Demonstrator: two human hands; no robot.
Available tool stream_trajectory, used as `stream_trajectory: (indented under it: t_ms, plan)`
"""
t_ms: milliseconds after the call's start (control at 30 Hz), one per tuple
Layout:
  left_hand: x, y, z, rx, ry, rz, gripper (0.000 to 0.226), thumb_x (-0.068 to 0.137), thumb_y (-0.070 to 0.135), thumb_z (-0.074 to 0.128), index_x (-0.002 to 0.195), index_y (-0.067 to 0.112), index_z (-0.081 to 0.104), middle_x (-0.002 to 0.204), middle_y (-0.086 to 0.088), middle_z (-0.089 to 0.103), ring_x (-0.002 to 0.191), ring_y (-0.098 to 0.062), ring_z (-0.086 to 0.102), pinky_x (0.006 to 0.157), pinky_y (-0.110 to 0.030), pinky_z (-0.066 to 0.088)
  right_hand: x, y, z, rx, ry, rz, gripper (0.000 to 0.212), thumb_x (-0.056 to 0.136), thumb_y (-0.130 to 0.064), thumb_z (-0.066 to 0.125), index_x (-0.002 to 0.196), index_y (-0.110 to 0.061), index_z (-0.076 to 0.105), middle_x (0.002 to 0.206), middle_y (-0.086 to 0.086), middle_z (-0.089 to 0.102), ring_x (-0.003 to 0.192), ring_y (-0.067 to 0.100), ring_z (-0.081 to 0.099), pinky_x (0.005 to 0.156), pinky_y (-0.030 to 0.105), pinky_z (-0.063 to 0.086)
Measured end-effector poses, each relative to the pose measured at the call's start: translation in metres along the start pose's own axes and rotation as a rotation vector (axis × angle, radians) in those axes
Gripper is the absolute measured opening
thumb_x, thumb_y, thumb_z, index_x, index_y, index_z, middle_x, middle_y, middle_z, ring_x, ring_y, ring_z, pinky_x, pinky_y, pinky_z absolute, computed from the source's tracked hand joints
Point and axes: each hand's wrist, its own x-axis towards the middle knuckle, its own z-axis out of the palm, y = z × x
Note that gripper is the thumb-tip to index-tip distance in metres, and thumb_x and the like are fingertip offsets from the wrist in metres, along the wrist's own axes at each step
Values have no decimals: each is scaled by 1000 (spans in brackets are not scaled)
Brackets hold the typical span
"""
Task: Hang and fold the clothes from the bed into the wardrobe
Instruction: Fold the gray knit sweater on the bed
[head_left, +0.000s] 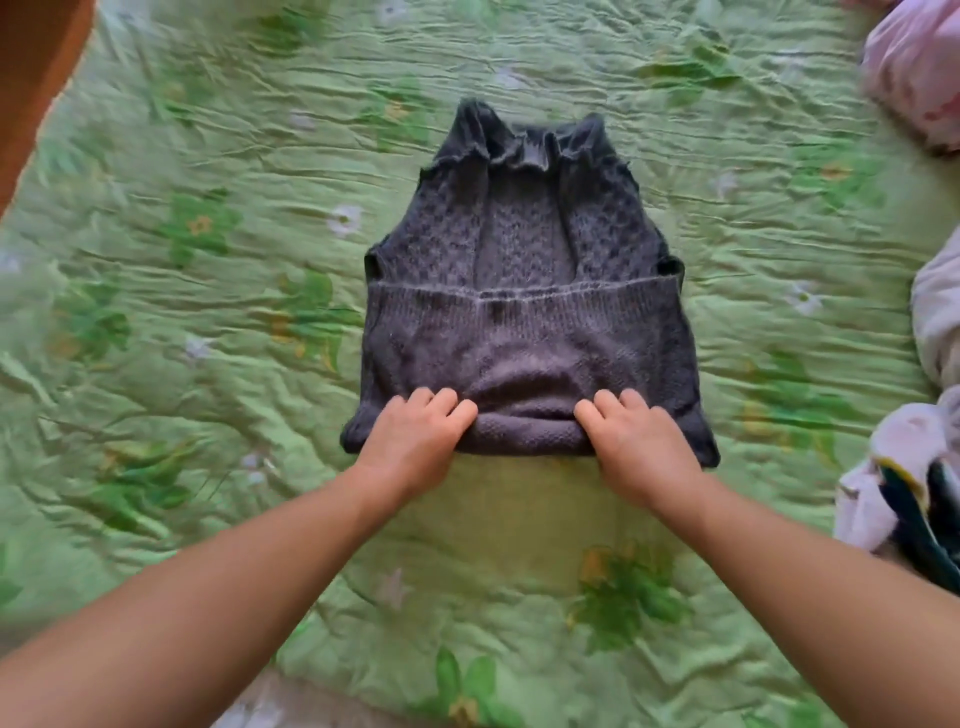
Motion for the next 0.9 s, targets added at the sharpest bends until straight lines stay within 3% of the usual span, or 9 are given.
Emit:
stream_trajectory:
  t_ms: [167, 233, 300, 400, 467, 533, 667, 800, 900]
  plan:
    - [-69, 13, 28, -47, -336, 171, 68, 78, 53, 51, 139, 23, 41, 129, -6, 44, 114, -30, 47, 78, -43, 55, -71, -26, 24, 39, -282, -147, 48, 83, -37, 59, 125, -24, 40, 119, 3, 43, 112, 30, 46, 72, 40, 49]
    - [-76, 10, 30, -93, -275, 173, 75, 83, 68, 41, 142, 22, 43, 133, -6, 46, 118, -27, 48, 82, -42, 55, -76, -27, 25, 58, -302, -146, 54, 83, -62, 48, 122, -25, 42, 118, 3, 44, 114, 29, 47, 76, 42, 51]
    - [-62, 4, 25, -138, -28, 156, 57, 89, 60, 46, 129, 20, 55, 122, -5, 56, 108, -28, 57, 77, -41, 55, -59, -24, 13, 125, -224, -102, 59, 83, -78, 30, 108, -28, 48, 110, 2, 55, 106, 28, 56, 74, 40, 50]
    - [-16, -14, 11, -91, 196, -37, 50, 84, 33, 62, 132, 20, 55, 133, -9, 52, 126, -32, 48, 96, -47, 42, -10, -2, -7, 156, 121, 17, 39, 90, -57, 51, 109, -23, 51, 107, 8, 56, 101, 34, 58, 73, 44, 53]
    - [13, -32, 0, -85, 53, -213, 71, 83, 34, 64, 148, 24, 38, 145, -10, 41, 140, -29, 33, 111, -54, 26, 18, 21, -23, 45, 101, 153, 50, 86, -47, 62, 126, -21, 47, 122, 13, 51, 114, 38, 49, 88, 50, 48]
    - [31, -44, -10, -48, -80, -259, 72, 83, 41, 63, 148, 27, 35, 139, -9, 44, 135, -30, 38, 114, -60, 21, 32, 37, -34, -71, -33, 208, 50, 85, -46, 62, 125, -20, 48, 128, 12, 51, 123, 36, 44, 97, 54, 39]
    - [36, -44, -26, 35, -77, -108, 32, 83, 36, 60, 113, 26, 55, 111, -3, 64, 111, -28, 59, 94, -46, 38, 26, 41, -42, -67, 78, 99, 28, 83, -29, 62, 103, -20, 45, 107, 8, 66, 108, 32, 55, 91, 48, 39]
    - [-15, -36, -28, 5, 168, 129, 16, 79, 22, 59, 94, 18, 57, 86, -7, 60, 69, -33, 64, 67, -39, 46, -23, 34, -37, 130, 281, -62, 31, 71, -14, 67, 100, -13, 55, 81, 14, 64, 75, 39, 64, 64, 44, 50]
    - [-71, -25, -10, 53, -77, 288, 20, 79, 29, 52, 96, 21, 57, 88, -6, 60, 71, -31, 65, 62, -38, 47, -73, 25, -7, 30, 110, -250, 22, 73, -13, 67, 93, -13, 58, 83, 12, 58, 71, 37, 62, 52, 45, 50]
